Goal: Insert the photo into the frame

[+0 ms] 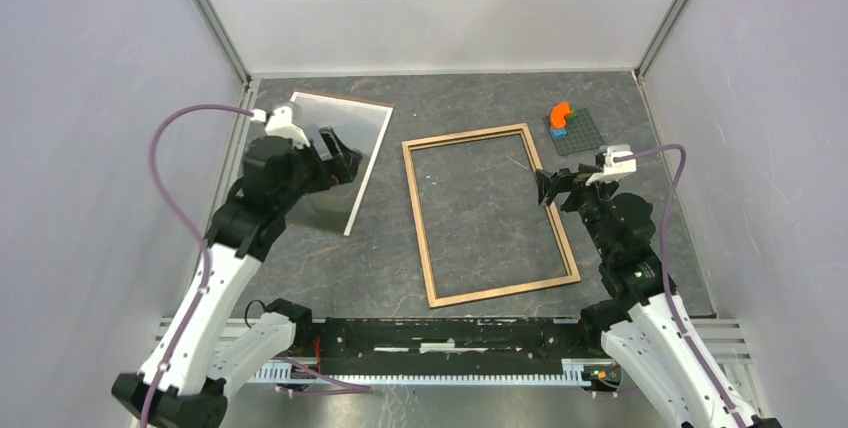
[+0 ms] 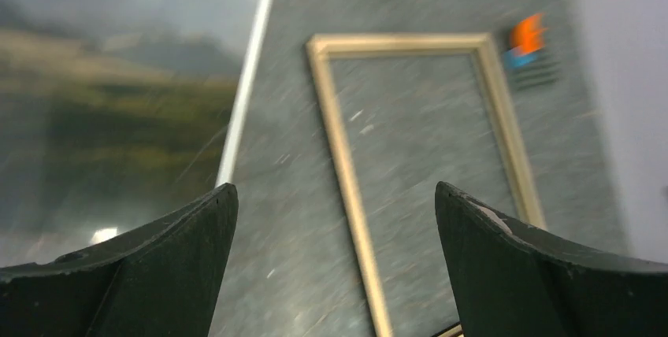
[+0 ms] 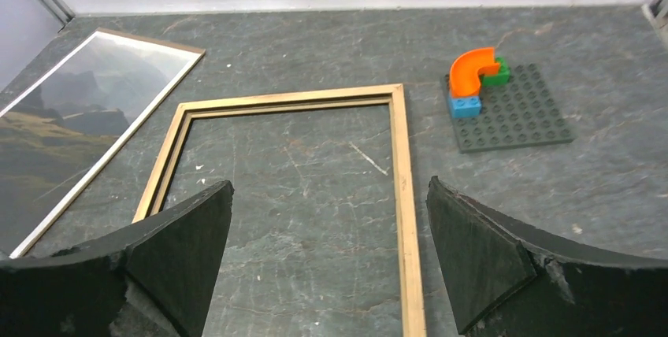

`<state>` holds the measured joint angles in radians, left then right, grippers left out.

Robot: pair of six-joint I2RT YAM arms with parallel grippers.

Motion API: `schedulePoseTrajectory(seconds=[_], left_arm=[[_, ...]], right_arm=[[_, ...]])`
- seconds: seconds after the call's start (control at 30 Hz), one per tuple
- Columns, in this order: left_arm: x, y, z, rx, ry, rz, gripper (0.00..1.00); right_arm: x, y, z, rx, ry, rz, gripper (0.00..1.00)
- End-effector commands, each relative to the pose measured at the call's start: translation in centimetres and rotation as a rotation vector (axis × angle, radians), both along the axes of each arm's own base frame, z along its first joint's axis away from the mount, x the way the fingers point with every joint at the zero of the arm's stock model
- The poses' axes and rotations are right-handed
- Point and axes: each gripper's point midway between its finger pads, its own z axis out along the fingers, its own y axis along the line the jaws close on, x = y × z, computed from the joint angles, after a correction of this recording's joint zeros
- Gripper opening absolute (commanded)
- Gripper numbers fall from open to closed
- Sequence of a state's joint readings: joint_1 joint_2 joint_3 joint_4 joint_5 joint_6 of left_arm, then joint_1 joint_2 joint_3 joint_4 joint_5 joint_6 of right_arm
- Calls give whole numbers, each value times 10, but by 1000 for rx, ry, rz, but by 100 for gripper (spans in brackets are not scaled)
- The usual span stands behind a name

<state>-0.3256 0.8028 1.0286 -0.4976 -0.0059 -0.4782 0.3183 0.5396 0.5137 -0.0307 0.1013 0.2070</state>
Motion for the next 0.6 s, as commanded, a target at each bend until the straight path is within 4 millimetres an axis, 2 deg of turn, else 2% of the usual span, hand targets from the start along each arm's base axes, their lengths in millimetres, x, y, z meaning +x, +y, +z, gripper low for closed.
schedulePoseTrajectory(seconds=[0.0,0.17,0.27,0.4,0.57], left_arm=[[-5,34,-78,121,258,182,100],[5,61,-90,232,306,311,100],[16,75,-94,216,313,366,100],[37,86,-95,73,279,379,100],[64,100,-96,-12,286,378,100]], right_arm=[[8,17,1,91,3,53,98],[16,50,-18,116,90,195,98],[16,76,-25,185,111,276,98],[11,123,-31,355,171,406,98],[0,187,-43,460,257,521,98]])
